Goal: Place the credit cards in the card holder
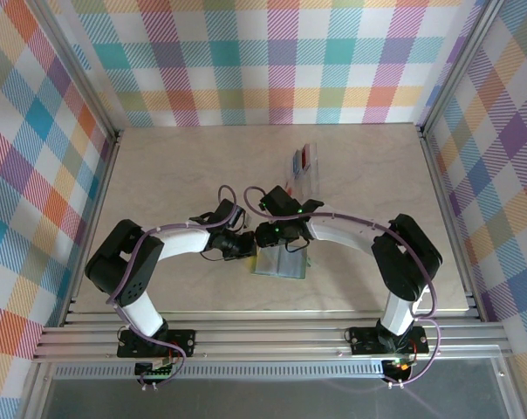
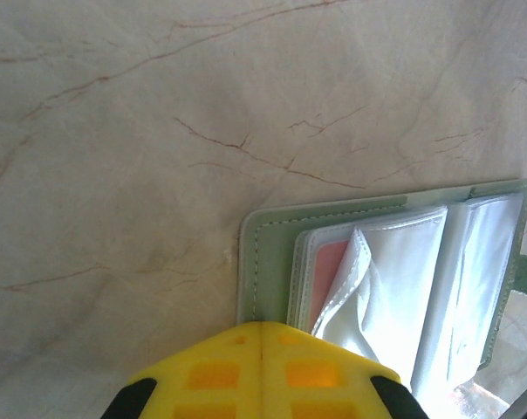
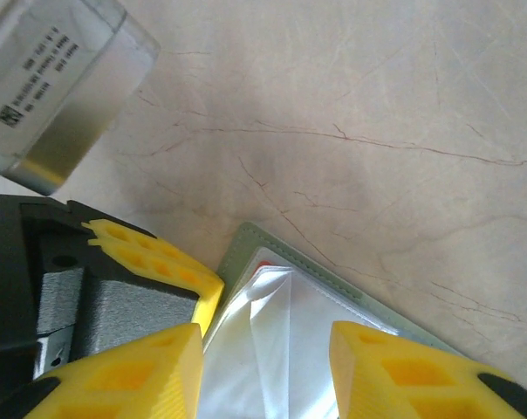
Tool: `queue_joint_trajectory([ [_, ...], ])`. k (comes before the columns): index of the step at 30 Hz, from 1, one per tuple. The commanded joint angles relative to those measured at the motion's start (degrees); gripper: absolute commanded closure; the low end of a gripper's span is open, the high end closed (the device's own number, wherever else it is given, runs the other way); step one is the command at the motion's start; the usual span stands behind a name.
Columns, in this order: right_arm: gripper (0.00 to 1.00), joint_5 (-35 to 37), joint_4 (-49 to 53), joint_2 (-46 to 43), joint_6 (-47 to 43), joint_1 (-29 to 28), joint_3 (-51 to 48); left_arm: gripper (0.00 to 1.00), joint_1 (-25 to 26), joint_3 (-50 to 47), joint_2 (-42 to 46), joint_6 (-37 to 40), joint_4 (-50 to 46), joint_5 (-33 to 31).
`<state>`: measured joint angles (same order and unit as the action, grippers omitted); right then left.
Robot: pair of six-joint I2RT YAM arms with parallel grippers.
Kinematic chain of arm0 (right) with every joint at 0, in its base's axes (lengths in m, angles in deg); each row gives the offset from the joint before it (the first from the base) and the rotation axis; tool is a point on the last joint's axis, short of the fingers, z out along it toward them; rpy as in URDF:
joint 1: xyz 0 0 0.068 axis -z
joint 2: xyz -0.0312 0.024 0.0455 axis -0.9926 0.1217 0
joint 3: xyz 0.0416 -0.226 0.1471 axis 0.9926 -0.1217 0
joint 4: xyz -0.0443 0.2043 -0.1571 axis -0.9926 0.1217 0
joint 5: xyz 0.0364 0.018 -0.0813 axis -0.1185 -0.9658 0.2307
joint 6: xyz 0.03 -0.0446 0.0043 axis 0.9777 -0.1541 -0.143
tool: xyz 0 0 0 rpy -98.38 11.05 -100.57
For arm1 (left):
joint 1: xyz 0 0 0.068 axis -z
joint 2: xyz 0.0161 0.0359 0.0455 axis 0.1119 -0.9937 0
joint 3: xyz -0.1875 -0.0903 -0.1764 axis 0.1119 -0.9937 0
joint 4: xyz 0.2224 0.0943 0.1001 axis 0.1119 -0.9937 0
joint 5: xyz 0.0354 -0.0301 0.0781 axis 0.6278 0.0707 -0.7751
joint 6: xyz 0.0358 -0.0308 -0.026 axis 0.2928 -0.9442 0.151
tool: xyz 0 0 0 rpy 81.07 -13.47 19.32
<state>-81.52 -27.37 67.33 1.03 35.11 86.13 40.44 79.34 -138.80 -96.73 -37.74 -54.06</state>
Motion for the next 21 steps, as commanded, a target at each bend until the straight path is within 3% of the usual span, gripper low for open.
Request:
queue_joint_trajectory([
  [1, 0.57, 1.5, 0.9, 2.3, -0.4, -2.4, -1.1, 1.0, 0.7, -1.5, -1.4, 1.1, -0.8, -0.2],
  [12, 0.62, 2.6, -0.6, 5.7, -1.0, -4.8, -3.3, 1.0, 0.5, -1.5, -1.5, 0.9, -0.6, 0.1],
  [17, 0.82, 4.9, 0.3, 6.2, -0.7, -5.0, -3.2, 1.0, 0.4, -1.6, -1.5, 0.9, -0.6, 0.1],
  [21, 0.9, 6.7, 1.1, 5.0, -0.8, -5.0, -3.5, 1.0, 0.4, -1.6, -1.3, 0.9, -0.7, 0.0],
])
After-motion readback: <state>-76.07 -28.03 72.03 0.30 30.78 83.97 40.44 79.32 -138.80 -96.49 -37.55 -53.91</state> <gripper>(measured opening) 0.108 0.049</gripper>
